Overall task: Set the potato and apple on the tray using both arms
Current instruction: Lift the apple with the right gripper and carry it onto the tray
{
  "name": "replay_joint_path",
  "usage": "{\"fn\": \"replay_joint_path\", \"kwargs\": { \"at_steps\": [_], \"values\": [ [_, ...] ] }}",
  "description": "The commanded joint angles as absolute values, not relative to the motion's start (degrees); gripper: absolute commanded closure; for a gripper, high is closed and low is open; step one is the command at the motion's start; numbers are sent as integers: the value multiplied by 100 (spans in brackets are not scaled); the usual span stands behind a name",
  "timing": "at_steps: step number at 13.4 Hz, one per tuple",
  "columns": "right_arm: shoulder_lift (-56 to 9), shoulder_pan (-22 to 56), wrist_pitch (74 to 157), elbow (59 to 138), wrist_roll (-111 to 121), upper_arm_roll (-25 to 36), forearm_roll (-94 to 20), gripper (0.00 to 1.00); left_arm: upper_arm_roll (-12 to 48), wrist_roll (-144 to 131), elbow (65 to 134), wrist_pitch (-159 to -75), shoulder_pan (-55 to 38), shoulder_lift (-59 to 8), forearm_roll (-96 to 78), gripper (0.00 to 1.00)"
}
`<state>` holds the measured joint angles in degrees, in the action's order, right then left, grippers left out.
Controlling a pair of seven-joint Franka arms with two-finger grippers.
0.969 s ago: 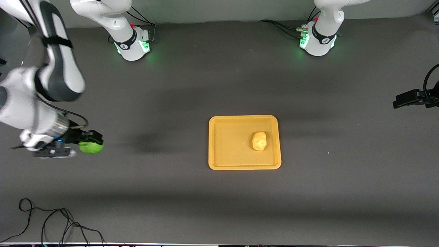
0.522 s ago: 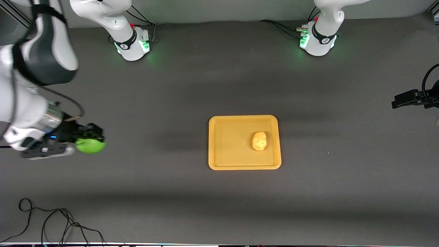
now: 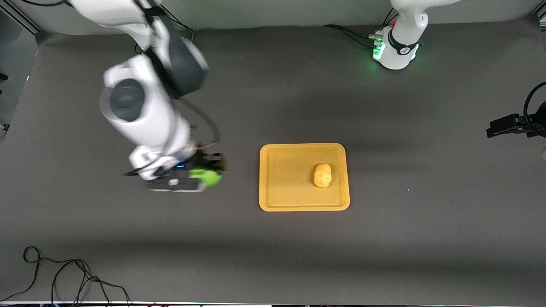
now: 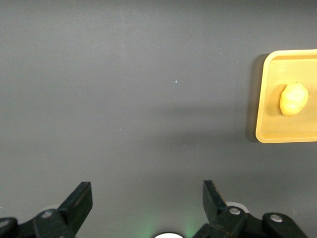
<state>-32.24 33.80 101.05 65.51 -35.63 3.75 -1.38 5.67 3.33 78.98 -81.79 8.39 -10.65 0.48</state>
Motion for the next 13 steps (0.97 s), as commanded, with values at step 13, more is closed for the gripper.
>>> {"fn": "replay_joint_path", "kwargs": {
  "at_steps": [13],
  "values": [
    [-6292, 4711, 12048, 5177, -5475, 299, 299, 63, 598, 387, 7928, -8262, 809, -1134, 114, 1]
  ]
}}
